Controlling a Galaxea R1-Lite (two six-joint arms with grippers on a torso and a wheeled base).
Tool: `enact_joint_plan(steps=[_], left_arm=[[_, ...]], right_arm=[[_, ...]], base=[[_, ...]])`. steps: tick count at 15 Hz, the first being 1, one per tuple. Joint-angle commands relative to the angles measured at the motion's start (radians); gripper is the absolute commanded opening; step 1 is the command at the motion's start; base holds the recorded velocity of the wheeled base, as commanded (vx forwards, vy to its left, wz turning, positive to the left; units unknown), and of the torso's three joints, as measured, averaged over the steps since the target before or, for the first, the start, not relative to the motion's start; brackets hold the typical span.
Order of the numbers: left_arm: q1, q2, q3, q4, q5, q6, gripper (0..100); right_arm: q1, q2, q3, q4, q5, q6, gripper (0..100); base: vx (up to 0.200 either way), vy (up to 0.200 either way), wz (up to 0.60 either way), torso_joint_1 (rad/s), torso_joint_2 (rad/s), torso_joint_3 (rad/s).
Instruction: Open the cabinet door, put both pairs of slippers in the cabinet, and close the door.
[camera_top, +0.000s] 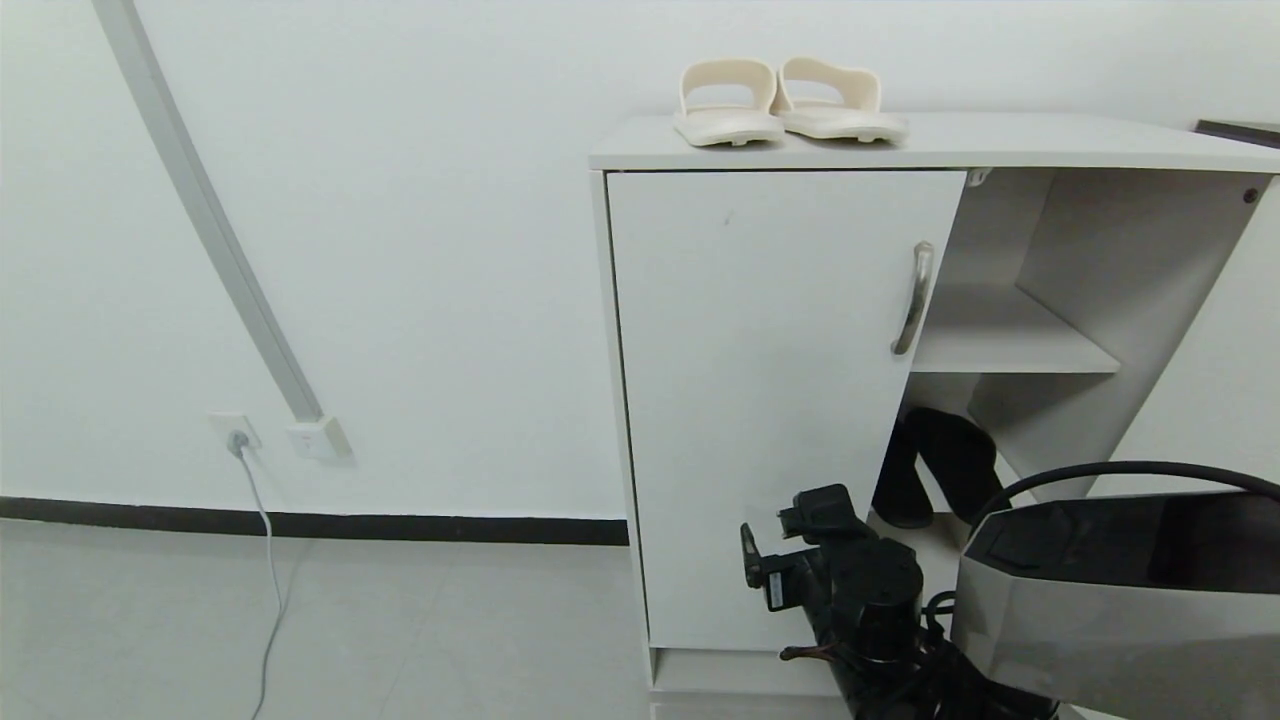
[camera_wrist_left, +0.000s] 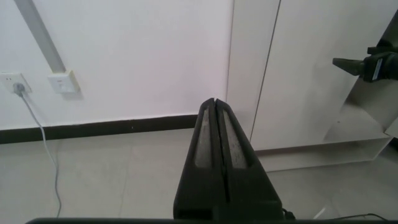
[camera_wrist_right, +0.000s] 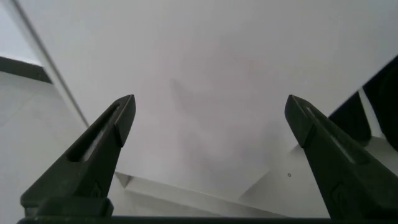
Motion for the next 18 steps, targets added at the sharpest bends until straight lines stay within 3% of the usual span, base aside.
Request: enact_joint_plan(steps=[1, 6, 18], left_arm=[[0.0, 0.002, 0.0, 0.0, 0.0, 0.0, 0], [0.0, 0.002, 0.0, 0.0, 0.0, 0.0, 0], [0.0, 0.002, 0.0, 0.0, 0.0, 0.0, 0]], right_arm=[[0.003, 0.011, 0.0, -0.001, 0.001, 0.0, 100], [0.002, 0.014, -0.009, -0.001, -0.002, 0.0, 100], [0.003, 0.016, -0.004, -0.001, -0.002, -0.002, 100]], base=[[0.0, 0.0, 0.0, 0.0, 0.0, 0.0], [0.0, 0.0, 0.0, 0.0, -0.04, -0.041], [0.0, 0.0, 0.0, 0.085, -0.43, -0.343]])
